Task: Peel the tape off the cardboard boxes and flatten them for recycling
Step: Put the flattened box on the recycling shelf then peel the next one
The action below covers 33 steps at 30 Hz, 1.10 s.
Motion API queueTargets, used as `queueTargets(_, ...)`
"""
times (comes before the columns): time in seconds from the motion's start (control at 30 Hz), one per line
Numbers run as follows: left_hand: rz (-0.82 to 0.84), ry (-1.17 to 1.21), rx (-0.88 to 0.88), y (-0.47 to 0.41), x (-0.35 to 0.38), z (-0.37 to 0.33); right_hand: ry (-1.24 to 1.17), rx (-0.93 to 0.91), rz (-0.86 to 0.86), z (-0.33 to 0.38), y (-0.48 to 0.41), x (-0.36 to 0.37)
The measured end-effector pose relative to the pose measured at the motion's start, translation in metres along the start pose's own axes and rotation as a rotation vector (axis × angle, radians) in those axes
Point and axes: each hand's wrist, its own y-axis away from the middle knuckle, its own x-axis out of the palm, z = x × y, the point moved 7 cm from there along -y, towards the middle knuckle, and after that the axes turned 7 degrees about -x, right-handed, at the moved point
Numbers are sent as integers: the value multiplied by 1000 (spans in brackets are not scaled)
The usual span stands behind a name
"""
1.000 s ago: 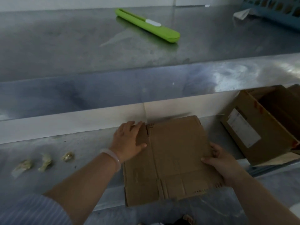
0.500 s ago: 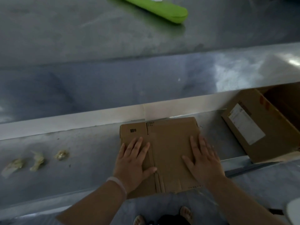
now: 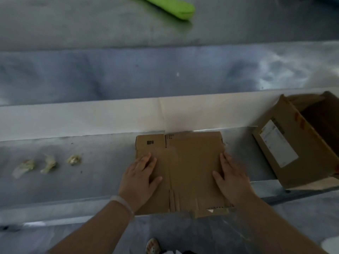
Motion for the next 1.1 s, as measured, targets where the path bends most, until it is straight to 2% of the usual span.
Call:
queueTargets(0.13, -85, 88, -295, 29, -14, 17, -38, 128, -168, -26, 20, -27)
queueTargets(0.27, -66, 358, -547, 52, -10, 24, -201, 166, -41, -39, 31, -27)
queueTargets(0.43, 1, 521, -766, 74, 5, 28, -421, 146, 89, -39, 31, -17)
queueTargets(0.53, 12, 572, -810, 95, 11, 35, -497, 88, 125, -32, 32, -15)
queueTargets(0.73, -147, 608, -833, 149, -12, 63, -556, -71, 61, 14, 40, -23)
queueTargets(0.97, -378, 547, -893, 220, -77, 141, -521, -297, 122, 129, 47, -17)
queueTargets(1.1, -450, 566, -964, 269, -102, 198, -557, -380, 146, 215, 60, -4)
